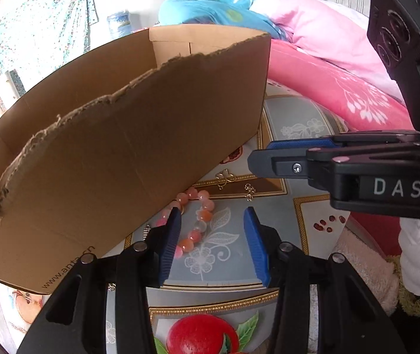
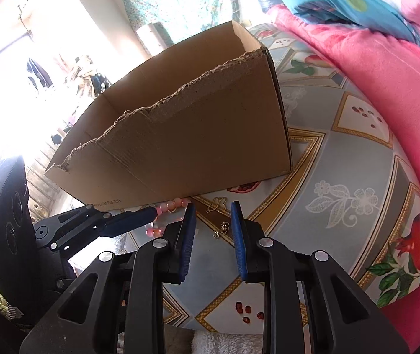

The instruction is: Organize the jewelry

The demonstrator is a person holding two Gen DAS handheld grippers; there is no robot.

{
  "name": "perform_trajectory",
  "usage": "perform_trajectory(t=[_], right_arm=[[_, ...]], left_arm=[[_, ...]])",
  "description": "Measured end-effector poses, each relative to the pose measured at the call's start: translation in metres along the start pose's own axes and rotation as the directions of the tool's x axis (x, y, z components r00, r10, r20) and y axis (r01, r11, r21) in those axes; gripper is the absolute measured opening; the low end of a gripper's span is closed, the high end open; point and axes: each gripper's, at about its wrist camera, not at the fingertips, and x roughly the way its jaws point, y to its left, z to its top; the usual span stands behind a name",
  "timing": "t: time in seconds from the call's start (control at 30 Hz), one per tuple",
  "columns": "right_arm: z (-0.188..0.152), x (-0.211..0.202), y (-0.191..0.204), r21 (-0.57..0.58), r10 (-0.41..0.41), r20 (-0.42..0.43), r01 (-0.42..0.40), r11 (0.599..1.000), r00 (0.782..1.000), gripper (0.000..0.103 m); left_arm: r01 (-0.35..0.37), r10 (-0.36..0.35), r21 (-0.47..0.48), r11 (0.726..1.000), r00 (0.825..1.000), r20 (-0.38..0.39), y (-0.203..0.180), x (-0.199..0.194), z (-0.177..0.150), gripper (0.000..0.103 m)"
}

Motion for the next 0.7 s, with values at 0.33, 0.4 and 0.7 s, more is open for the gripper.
perform_trajectory(t=[0.33,0.4,0.7], right_arm=[[0.004,0.013,0.001,0.025,-0.012,-0.031,0.013,1.0,0.999,0.024],[0.005,0.013,0.001,0.027,-0.012,-0.029,0.013,1.0,1.0,0.024],[0.005,0.011,0.005,0.025,-0.017,-0.024,0.018,1.0,1.0,0.024]], left_arm=[[0.032,-0.033,-0.017,0.999,0.998,-0.046,0.016,0.015,0.006,0.009],[0.048,-0.049,-0.033,0.998,0.999,-0.022,0.02,0.008,0.008,0.009],[0.114,-0.099,-0.117,0.987,0.987,0.125,0.048,-0.044,0.023,0.009]])
